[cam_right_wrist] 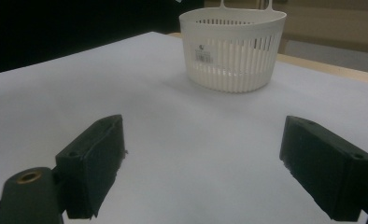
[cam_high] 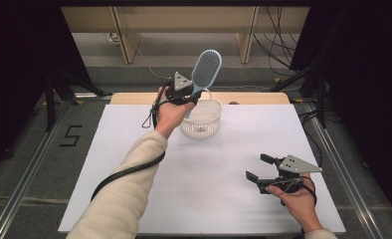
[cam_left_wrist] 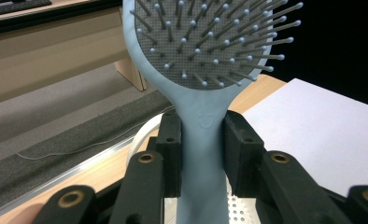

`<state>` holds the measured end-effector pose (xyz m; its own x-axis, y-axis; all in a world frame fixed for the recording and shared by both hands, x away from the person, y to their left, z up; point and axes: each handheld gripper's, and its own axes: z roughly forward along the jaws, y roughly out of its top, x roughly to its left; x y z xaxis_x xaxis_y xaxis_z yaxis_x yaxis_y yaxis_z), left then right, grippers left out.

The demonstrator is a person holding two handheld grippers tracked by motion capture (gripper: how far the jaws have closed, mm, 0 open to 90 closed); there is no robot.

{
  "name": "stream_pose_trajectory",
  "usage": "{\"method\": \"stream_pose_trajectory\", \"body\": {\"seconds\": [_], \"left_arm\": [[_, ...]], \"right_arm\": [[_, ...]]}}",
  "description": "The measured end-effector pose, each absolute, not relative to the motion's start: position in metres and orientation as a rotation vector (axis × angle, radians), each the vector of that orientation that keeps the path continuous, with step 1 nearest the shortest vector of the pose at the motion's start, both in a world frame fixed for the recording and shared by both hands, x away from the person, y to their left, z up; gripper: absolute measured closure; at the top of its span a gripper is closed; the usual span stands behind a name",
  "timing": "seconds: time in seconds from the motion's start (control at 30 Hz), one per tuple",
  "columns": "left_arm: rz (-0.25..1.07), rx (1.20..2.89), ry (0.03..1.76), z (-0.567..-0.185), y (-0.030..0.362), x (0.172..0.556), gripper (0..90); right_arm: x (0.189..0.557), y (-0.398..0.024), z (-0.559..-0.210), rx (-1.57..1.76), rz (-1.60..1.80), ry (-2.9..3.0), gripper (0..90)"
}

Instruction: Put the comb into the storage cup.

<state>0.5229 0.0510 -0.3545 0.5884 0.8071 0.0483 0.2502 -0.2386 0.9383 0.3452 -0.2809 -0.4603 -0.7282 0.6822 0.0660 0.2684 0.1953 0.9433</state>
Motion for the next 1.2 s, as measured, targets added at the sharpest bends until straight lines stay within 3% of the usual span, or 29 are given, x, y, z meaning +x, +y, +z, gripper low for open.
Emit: {"method": "stream_pose_trajectory", "body": {"seconds": [1.2], "left_arm": [[0.677, 1.779, 0.869, -0.364, 0.05, 0.534, 69.9]], "right_arm": [[0.346, -0.281, -0.46, 0.885, 1.552, 2.105, 15.0]]}}
